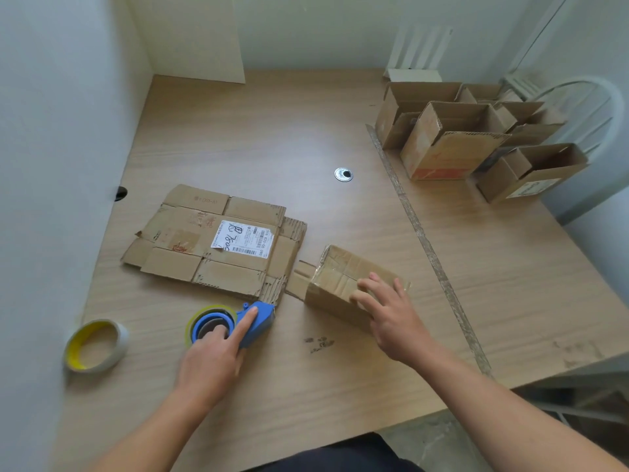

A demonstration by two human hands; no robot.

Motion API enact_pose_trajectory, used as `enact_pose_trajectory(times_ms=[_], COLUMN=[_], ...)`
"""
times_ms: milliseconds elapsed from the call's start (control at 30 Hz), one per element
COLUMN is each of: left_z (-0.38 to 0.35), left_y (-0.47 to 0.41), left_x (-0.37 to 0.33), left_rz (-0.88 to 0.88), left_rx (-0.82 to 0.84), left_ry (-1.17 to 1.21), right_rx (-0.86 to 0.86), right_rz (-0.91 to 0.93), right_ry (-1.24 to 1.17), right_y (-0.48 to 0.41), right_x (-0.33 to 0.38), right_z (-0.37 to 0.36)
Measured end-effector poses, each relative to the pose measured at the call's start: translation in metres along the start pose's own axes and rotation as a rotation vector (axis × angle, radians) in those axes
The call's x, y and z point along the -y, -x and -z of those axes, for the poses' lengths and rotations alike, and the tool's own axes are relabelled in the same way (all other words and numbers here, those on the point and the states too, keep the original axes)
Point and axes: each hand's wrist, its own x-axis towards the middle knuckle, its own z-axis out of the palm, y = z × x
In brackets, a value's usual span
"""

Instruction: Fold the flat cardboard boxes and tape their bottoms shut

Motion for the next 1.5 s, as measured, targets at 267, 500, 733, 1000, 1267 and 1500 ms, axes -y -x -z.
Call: enact_pose_trajectory(times_ms=[267,500,733,1000,1267,1500], left_z=[0.027,0.028,0.016,0.013,0.023,0.031], left_y=[0.003,-0.029,-0.038,-0.058,-0.045,-0.056], left_x=[-0.053,-0.151,-0.182,-0.202,-0.207,-0.208], left_rz=[0.06,0.171,0.408,0.62,0.59,0.563], left_rx=[-0.061,0.002,-0.148,-0.259,-0.174,-0.052], left_ry=[0.243,0.887,1.033,0.991,0.77,0.863], right_rx=[-0.01,0.027,-0.039,0.025,-0.111,0.032], right_rz=[0.096,0.172,0.207,0.242,-0.424,-0.669], right_ry=[0.011,-0.05,-0.118,-0.254,-0.686,-0.917], right_y=[0.009,0.011,0.011,0.006,0.006,-0.007], right_x=[-0.022,-0.043,-0.053,-0.072,-0.061,-0.063], right_z=[0.004,0.009,0.002,0.003,0.022,0.028])
